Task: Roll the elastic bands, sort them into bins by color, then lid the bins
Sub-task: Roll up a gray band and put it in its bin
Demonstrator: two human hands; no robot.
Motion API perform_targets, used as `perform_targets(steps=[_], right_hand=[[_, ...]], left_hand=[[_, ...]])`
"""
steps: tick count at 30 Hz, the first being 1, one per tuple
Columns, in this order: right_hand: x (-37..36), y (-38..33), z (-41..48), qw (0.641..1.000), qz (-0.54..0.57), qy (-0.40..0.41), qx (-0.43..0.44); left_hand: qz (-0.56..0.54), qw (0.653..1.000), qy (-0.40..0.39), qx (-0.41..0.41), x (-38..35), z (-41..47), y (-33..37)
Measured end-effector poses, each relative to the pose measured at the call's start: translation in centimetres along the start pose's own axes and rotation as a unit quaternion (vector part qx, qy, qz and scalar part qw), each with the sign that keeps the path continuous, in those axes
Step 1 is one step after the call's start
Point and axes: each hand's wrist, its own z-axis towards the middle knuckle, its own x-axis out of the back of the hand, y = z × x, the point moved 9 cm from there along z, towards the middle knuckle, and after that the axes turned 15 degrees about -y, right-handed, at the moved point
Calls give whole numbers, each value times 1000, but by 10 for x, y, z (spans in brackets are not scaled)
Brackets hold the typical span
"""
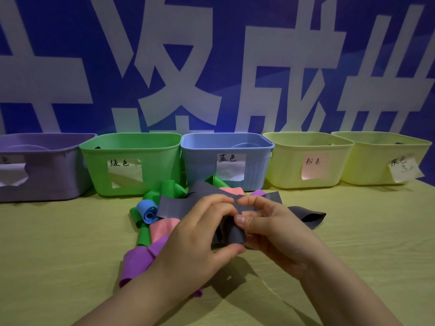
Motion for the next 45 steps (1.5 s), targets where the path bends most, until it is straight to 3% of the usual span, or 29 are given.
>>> perform_targets(steps=[8, 14, 20, 30, 35, 39, 45], right_hand=[[-2, 4, 0, 1000, 23, -18, -10], [-8, 0, -3, 999, -28, -39, -11], [-2, -3, -1, 992, -127, 26, -2], [3, 2, -1, 999, -26, 17, -8], [1, 1, -1, 996, -85, -2, -21], [5, -7, -4, 976, -207, 67, -4], [5, -6, -3, 984, -175, 43, 5]], left_hand=[[19, 1000, -17, -7, -3, 0, 4], [31, 999, -12, -12, -1, 2, 3], [13, 1000, -18, -5, -3, 1, 1], [-7, 1000, -3, 9, 0, -1, -7], [15, 1000, 4, 2, 1, 0, -2], [34, 999, -13, -7, -5, 0, 2], [10, 1000, 2, 12, -3, 1, -4]])
